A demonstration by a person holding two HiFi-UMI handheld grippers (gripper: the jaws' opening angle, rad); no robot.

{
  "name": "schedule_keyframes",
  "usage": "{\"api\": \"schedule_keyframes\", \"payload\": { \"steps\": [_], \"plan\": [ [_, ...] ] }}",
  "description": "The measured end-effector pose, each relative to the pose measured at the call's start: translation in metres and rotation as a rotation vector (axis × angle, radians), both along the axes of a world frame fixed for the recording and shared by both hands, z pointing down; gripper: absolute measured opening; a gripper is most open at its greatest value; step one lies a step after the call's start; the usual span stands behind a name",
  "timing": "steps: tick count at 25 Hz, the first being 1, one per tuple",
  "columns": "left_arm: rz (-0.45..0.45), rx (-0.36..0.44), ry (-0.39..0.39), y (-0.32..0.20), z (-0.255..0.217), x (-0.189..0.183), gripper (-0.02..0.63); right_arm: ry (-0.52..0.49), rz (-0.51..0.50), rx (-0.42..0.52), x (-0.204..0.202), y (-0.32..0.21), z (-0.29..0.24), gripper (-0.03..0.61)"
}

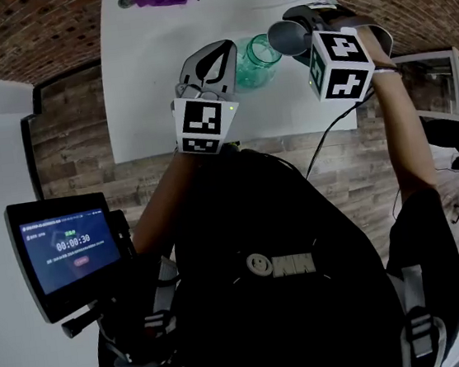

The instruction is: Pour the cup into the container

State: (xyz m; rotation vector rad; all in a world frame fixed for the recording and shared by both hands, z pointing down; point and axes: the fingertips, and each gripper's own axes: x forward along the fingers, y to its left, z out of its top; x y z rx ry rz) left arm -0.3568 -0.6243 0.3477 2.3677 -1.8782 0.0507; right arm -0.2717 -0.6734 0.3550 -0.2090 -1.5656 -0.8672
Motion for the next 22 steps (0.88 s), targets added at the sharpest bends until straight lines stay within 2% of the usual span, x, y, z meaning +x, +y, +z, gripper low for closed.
{"api": "schedule_keyframes", "payload": {
  "steps": [22],
  "plan": [
    [-0.005,-0.008,0.008,-0.0006,0.0005,-0.0022,0.003,0.015,-0.016,0.018,-0.0014,-0.0020,-0.0009,0.290]
  ]
}}
